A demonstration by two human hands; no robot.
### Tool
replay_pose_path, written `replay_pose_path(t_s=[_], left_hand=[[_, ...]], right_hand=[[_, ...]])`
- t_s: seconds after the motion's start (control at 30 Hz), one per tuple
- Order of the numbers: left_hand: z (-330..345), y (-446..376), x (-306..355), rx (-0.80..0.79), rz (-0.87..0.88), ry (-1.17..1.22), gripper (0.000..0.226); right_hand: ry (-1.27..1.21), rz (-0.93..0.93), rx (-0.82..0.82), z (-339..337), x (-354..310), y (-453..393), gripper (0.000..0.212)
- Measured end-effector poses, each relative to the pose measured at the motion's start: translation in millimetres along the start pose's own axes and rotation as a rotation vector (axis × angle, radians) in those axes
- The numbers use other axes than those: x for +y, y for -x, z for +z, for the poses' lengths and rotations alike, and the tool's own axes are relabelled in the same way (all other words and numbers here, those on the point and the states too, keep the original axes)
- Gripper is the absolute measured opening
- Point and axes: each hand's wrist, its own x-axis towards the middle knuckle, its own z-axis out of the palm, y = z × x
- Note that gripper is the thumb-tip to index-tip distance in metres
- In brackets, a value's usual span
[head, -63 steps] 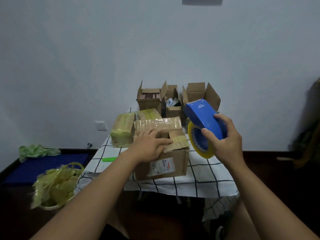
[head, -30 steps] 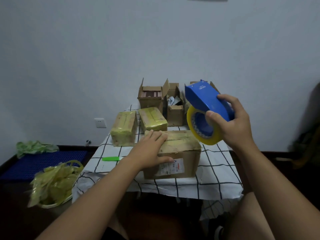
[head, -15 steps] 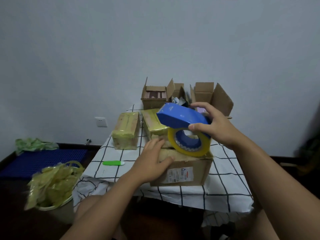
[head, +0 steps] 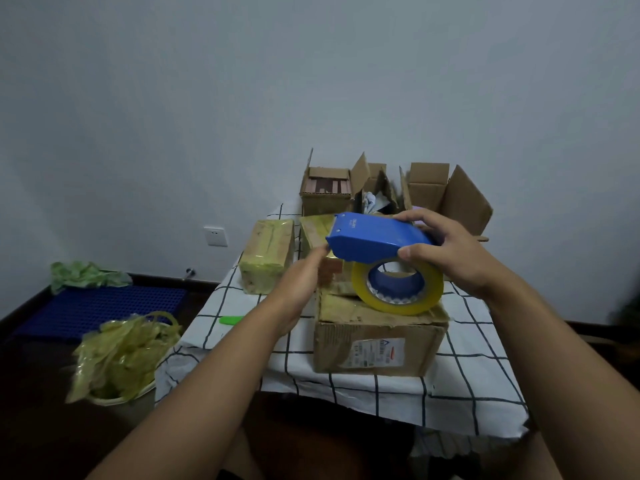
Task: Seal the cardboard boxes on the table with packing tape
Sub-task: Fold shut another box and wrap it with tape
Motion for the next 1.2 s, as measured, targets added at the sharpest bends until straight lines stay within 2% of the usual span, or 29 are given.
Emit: replay_pose_path(t_s=[0.03,0.13,0.2,0.27,0.33,0.4,0.5,0.6,0.73,0.87,0.97,1.2], left_hand=[[-0.8,1.2,-1.2,-0.04,0.026,-0.006,0.029],[-3.5,4.0,-5.7,-0.191,0.097,-0.07,0.053],[-1.4,4.7,-8.2,-0.216,0.112,-0.128,0.058],[2.0,3.9,-8.6,-0.131,0.136,-0.165,0.052],[4.3,4.8,-7.0,-0.038,0.181,-0.196,0.037],[4.6,3.9,-9.3,0.043,0.275,-0.323,0.023],[4.3,7.0,-15.0,0.155,0.45,-0.609,0.018],[4.9,10.1,-16.3,0.215,0.529,-0.647,0.016],[6.7,12.3,-11.7,0.082,0.383,-0.502,0.015],[5.5,11.6,2.2,0.019,0.124,-0.129,0.034],[1.8,6.0,17.2,-0.026,0.04,-0.045,0.04],[-1.9,3.3,27.2,-0.206,-0.094,0.234,0.025]], right_hand=[[-0.004,-0.003,0.008,0.7,0.8,-0.4,0.048],[-0.022,-0.006,0.027,1.1,2.8,0.8,0.046],[-0.028,-0.013,0.037,0.8,4.3,1.2,0.045],[-0.018,-0.019,0.043,0.3,5.0,1.3,0.047],[-0.015,-0.017,0.049,0.0,4.6,2.3,0.049],[-0.022,-0.018,0.054,-0.3,5.2,2.9,0.049],[-0.015,-0.027,0.057,-0.9,6.7,2.6,0.048],[-0.017,-0.025,0.05,-1.3,7.1,1.9,0.049],[-0.024,-0.024,0.043,-1.7,6.7,1.5,0.048],[-0.034,-0.027,0.034,-1.1,6.5,0.7,0.052],[-0.06,-0.038,0.024,-2.8,5.6,0.2,0.056],[-0.226,-0.056,0.024,0.1,6.5,-3.8,0.062]])
